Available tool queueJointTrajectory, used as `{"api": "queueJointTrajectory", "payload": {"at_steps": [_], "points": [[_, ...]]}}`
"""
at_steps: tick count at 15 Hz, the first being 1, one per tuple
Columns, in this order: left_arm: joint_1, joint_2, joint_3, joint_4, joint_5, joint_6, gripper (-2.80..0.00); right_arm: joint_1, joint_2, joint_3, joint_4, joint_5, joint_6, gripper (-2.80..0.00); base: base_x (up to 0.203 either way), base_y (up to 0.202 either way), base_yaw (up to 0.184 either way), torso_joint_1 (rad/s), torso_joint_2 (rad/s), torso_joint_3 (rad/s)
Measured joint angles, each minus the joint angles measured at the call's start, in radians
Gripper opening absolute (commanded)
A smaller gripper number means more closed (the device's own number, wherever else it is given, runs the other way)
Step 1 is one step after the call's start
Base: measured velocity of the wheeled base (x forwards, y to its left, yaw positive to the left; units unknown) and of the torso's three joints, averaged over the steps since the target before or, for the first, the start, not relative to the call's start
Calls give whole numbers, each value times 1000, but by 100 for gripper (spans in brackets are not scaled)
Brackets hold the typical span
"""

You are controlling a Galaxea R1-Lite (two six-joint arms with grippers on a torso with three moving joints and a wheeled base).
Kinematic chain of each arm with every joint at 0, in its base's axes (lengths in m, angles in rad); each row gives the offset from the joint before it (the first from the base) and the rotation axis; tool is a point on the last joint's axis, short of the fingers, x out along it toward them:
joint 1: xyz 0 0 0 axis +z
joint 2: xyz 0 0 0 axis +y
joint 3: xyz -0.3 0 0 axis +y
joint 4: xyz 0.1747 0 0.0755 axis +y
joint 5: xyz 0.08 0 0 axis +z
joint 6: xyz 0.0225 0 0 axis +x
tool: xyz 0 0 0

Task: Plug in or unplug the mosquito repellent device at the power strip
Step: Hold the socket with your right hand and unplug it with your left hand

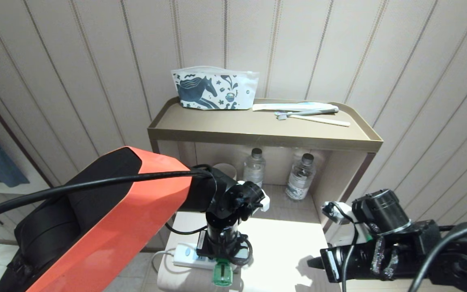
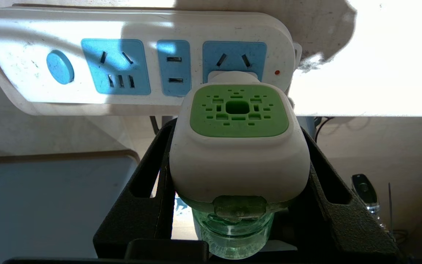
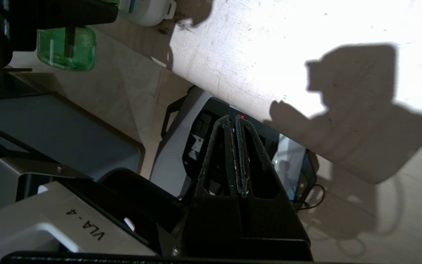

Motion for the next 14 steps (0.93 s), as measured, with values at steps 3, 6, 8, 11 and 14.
{"api": "queueJointTrajectory", "payload": {"at_steps": [3, 6, 8, 11, 14], "points": [[0, 1, 0, 0, 0, -1, -280, 32, 99, 51, -193, 7, 34, -280, 0, 0, 0, 0, 0, 0], [0, 2, -2, -1, 0, 2, -280, 37, 172, 120, -454, 24, -31, -280, 0, 0, 0, 0, 0, 0], [0, 5, -15, 0, 0, 4, -280, 41, 244, 167, -665, 27, -122, -280, 0, 0, 0, 0, 0, 0], [-1, 19, -58, 26, 0, 4, -280, 68, 357, 220, -953, 28, -244, -280, 0, 0, 0, 0, 0, 0], [-7, 54, -133, 85, 0, 0, -280, 112, 503, 233, -1165, 27, -281, -280, 0, 0, 0, 0, 0, 0]]}}
